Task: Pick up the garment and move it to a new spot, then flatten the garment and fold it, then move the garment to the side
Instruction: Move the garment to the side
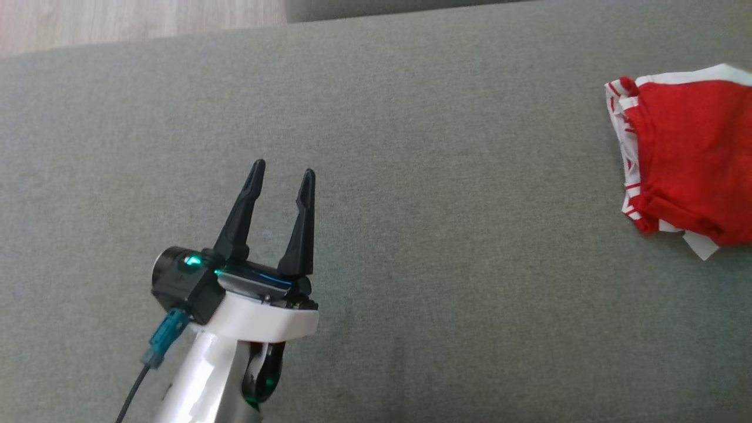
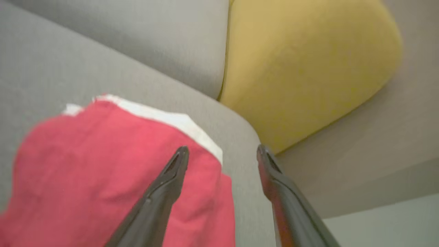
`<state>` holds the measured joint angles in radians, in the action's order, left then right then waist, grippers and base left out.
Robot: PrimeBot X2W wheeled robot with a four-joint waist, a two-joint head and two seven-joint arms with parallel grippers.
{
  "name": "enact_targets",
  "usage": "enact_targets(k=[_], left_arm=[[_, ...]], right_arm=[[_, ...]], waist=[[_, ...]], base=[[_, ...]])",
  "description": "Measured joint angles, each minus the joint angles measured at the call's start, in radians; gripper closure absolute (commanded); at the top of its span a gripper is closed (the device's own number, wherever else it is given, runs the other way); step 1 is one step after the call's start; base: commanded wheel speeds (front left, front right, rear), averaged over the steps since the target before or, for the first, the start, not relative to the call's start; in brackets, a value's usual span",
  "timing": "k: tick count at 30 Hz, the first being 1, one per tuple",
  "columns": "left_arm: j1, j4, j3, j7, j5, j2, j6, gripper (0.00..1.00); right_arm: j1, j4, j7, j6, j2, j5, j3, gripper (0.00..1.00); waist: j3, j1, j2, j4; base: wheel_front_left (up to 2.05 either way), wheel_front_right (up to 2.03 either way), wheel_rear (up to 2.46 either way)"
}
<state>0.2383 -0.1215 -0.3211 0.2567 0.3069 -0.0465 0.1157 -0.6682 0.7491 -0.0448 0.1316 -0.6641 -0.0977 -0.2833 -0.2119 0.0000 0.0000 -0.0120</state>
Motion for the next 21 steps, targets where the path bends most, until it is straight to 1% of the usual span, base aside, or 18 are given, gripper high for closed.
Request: enact_targets(k=[3,6,7,10,13,17,18,20,21], left_arm=[[-0.003,0.001,0.008,0.0,0.0,0.0,0.0,0.0],[-0.018,0.006,0.033,0.0,0.0,0.0,-0.002,0.0],[-0.018,0.006,0.033,0.0,0.0,0.0,-0.002,0.0],[-0.045,0.013,0.048,0.0,0.0,0.0,-0.005,0.0],[-0.07,0.017,0.068,0.0,0.0,0.0,-0.013,0.0],[-0.097,0.025,0.086,0.0,0.001,0.0,-0.021,0.0],[-0.109,0.026,0.094,0.0,0.002,-0.001,-0.028,0.0],[-0.122,0.028,0.1,0.0,0.002,-0.001,-0.034,0.0],[-0.128,0.028,0.101,0.0,0.003,-0.001,-0.036,0.0]], right_arm=[[-0.001,-0.068,0.044,0.0,0.063,0.016,0.069,0.0],[0.005,-0.16,0.083,0.0,0.152,0.017,0.122,0.0],[0.005,-0.16,0.083,0.0,0.152,0.017,0.122,0.0],[0.038,-0.267,0.117,0.0,0.249,0.017,0.168,0.0],[0.119,-0.358,0.142,0.0,0.342,0.014,0.228,0.0],[0.252,-0.448,0.172,0.0,0.468,0.014,0.276,0.0],[0.306,-0.477,0.188,0.0,0.524,0.014,0.298,0.0],[0.35,-0.499,0.21,0.0,0.57,0.014,0.321,0.0],[0.37,-0.507,0.221,0.0,0.583,0.014,0.326,0.0]], waist=[[0.022,0.0,0.0,-0.002],[0.048,0.0,0.0,-0.002],[0.048,0.0,0.0,-0.002],[0.075,0.0,0.0,0.002],[0.103,-0.0001,0.0,0.009],[0.137,-0.0001,0.0,0.024],[0.15,-0.0001,0.0,0.035],[0.162,-0.0001,0.0,0.047],[0.167,-0.0001,0.0,0.052]], base=[[0.0,0.0,0.0],[0.0,0.0,0.0],[0.0,0.0,0.0],[0.0,0.0,0.0],[0.0,0.0,0.0],[0.0,0.0,0.0],[0.0,0.0,0.0],[0.0,0.0,0.0],[0.0,0.0,0.0]])
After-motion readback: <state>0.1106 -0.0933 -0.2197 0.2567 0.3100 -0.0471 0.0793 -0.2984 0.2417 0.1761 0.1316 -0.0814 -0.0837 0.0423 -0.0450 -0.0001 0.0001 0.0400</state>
